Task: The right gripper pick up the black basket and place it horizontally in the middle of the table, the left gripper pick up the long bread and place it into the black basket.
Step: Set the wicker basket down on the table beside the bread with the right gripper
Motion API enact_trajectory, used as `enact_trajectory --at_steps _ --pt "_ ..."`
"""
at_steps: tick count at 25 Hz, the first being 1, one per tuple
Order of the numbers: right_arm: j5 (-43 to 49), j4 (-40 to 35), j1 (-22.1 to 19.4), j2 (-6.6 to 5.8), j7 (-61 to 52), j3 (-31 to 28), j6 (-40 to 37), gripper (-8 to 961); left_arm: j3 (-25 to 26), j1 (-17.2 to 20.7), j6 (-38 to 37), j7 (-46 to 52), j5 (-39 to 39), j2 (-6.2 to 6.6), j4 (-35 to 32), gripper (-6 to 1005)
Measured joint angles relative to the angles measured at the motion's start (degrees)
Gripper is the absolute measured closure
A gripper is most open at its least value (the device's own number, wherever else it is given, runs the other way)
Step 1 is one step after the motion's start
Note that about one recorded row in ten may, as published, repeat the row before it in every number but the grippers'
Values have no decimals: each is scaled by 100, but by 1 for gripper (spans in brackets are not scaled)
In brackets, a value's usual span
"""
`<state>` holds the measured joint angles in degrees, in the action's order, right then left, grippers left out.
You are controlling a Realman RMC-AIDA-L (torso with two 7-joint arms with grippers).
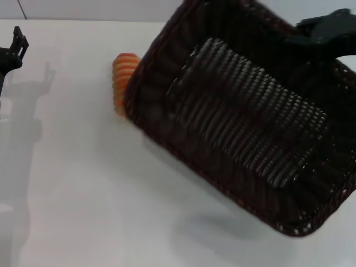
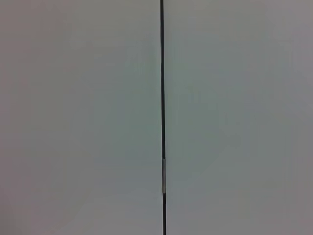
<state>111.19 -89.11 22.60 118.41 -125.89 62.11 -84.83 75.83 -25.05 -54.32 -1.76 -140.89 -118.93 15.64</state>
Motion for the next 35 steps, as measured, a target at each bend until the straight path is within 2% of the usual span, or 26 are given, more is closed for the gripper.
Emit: enact_trajectory --at_steps 3,5,7,8,12,13,18,23,28,35 --pt "-18 341 433 -18 140 -9 -588 752 2 0 0 0 2 0 0 180" --pt "-10 488 556 -35 169 -8 -707 752 2 0 0 3 1 5 30 180" --pt "6 774 784 -89 227 31 -904 752 2 0 0 3 1 5 30 181" --pt "23 1069 1009 -153 290 86 -1073 752 2 15 0 4 -1 10 66 181" --pt "148 1380 1295 -219 426 152 -1292 754 8 18 1 5 2 11 69 182" --pt "403 1500 1489 -225 551 188 -1434 754 8 18 1 5 2 11 69 182" --pt "1077 1866 1894 -158 734 238 -1478 753 11 -3 1 7 13 11 74 183" --pt "1206 2299 2155 -152 928 549 -1275 752 11 -49 106 9 81 10 80 184" --pt "1286 2455 2245 -151 961 983 -880 753 11 -98 131 9 150 2 79 186" --pt "1406 2490 2259 -144 956 1150 -524 758 11 -122 143 9 150 2 79 187"
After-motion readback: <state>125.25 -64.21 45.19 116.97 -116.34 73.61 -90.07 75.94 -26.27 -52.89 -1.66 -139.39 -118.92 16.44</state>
